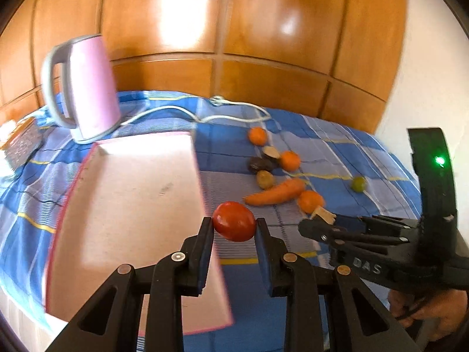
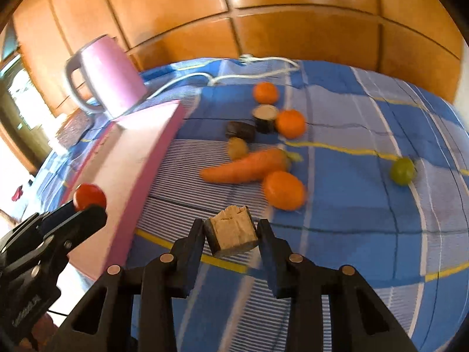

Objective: Organize fruits
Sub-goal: 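Lift the red tomato with the left tool while the right tool lifts the beige slice toward the tray, then open the left tool over the tray while the right tool releases the beige slice there, then withdraw both open tools from the tray toward the remaining produce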

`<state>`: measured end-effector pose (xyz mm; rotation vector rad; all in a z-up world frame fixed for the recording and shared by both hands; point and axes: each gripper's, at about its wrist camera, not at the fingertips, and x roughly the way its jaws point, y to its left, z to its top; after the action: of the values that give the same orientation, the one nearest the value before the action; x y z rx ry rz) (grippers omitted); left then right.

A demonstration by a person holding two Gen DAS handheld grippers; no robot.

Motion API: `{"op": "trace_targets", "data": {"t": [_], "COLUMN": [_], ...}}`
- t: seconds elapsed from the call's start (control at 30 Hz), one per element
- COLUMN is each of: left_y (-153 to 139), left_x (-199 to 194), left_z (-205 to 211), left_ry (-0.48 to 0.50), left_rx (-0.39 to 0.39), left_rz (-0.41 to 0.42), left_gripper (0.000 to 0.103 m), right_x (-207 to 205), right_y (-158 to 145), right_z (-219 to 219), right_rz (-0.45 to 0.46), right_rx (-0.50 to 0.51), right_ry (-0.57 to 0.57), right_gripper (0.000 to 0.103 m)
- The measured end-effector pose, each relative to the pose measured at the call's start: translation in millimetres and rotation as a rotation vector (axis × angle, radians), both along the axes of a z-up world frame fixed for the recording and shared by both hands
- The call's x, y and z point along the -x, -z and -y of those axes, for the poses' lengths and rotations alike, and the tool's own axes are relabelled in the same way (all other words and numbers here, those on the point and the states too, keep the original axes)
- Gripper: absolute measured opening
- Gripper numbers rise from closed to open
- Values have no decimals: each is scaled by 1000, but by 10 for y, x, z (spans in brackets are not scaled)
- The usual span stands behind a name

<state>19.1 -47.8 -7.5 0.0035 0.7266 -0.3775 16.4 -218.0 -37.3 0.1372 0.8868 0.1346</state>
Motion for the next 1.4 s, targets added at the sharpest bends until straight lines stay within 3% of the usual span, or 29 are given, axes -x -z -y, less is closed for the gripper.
{"op": "trace_targets", "data": {"t": [0.27,0.47,0.6,0.77,1.03,1.33,1.4], "left_y": [6,122,185,188,124,58,42], "left_x": [-368,-519,-488,-452,-341,-215,-189], "left_z": [-695,-1060,-1160,-1155,-945,-777,-757], "left_ry": [-221,-343,-384,-422,-391,-354,-349], "left_rx": [-6,-5,-12,-14,-40,-62,-52], "left_rz": [-25,-58,-67,-66,-47,-26,-21], "left_gripper": [28,30,44,59,59,60,70], "right_x": [-293,-638,-741,-653,-351,-83,-48], "right_y": [-186,-333,-318,-199,-152,-294,-297], "right_z": [-541,-995,-1228,-1283,-1117,-963,-879], "right_rz": [-8,-14,-26,-46,1,132,138], "right_rx": [-12,-85,-106,-80,27,141,126], "right_ry": [-152,-221,-236,-226,-171,-107,-84], "right_gripper": [37,38,40,42,42,42,42]}}
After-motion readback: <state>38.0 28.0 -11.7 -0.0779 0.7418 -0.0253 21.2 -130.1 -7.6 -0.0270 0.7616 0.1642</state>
